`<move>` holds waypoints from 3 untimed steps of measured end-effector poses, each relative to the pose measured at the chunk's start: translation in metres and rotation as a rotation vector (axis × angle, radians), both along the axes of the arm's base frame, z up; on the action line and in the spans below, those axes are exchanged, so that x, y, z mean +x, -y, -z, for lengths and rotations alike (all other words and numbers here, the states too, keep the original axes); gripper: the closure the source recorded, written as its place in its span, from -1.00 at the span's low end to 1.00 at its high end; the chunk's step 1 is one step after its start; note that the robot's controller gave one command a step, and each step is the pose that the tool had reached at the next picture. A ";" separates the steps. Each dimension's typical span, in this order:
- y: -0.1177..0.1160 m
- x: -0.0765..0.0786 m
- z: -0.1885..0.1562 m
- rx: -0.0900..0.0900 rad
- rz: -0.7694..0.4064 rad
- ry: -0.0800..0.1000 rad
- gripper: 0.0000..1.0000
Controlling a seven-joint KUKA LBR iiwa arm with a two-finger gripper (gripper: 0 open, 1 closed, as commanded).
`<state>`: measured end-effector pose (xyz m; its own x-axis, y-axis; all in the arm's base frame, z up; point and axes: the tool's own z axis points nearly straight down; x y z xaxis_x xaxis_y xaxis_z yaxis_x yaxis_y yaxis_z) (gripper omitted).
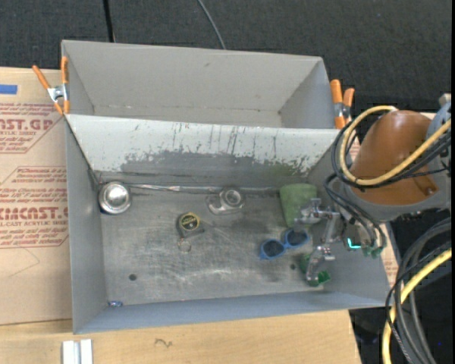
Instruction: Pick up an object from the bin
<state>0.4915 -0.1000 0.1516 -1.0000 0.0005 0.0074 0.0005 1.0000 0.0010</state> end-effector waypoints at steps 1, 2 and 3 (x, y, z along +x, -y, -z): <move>-0.001 0.041 0.082 -0.002 -0.009 0.015 -1.00; -0.001 0.039 0.079 -0.001 -0.011 0.004 1.00; 0.002 0.048 -0.069 -0.003 -0.011 0.018 1.00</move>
Offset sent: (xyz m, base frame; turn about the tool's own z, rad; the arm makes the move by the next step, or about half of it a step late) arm 0.0383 0.0009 -0.0816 -0.0098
